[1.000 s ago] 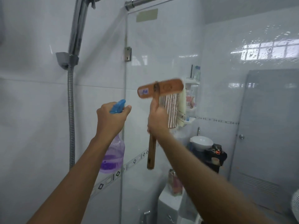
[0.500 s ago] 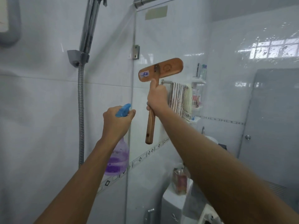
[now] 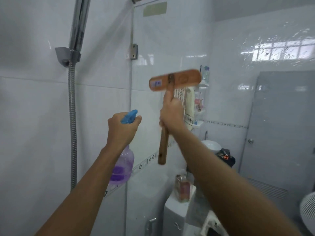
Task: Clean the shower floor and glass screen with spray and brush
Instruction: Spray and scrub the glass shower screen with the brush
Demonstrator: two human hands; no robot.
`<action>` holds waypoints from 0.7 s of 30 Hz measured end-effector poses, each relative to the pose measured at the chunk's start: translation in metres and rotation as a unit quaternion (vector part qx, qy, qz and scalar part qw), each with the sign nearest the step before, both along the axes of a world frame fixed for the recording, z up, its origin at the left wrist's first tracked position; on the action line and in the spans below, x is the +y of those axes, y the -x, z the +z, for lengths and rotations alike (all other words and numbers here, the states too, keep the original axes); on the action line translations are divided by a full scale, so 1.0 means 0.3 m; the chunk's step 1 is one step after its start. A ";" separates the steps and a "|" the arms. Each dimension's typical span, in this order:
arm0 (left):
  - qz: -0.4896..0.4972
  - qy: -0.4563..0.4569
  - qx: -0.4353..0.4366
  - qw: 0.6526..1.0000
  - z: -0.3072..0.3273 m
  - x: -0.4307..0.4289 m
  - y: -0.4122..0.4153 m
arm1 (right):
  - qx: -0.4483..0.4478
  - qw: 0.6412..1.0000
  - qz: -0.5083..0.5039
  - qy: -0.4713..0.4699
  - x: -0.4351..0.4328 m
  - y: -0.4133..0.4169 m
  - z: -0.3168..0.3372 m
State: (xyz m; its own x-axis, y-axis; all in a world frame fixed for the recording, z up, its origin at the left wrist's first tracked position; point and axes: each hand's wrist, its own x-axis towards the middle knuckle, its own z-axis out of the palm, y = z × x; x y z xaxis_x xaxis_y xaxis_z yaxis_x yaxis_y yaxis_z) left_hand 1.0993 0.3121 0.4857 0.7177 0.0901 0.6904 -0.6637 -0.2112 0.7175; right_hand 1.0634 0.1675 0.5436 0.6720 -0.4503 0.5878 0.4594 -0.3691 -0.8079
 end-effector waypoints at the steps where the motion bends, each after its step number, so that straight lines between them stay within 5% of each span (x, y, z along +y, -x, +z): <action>1: -0.007 0.004 0.004 1.000 0.004 -0.012 0.003 | -0.012 1.000 -0.014 0.011 -0.025 0.027 0.073; 5: -0.030 0.016 0.012 0.999 0.013 -0.083 0.029 | -0.040 0.992 -0.083 0.085 -0.129 0.103 0.082; 12: -0.052 0.002 -0.027 0.998 0.003 -0.175 0.065 | 0.099 0.994 -0.028 0.034 -0.177 0.209 -0.467; 21: -0.130 -0.022 -0.051 0.990 0.021 -0.298 0.132 | -0.038 0.997 -0.058 -0.031 -0.298 0.384 0.117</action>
State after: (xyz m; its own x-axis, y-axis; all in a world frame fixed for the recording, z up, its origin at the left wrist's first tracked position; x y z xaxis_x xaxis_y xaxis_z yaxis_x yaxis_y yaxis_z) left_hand 1.0596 0.2228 0.4920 0.6397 -0.1197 0.7593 -0.7678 -0.0534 0.6384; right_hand 0.9483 0.0781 0.5787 0.5687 -0.5590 0.6034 0.4767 -0.3739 -0.7956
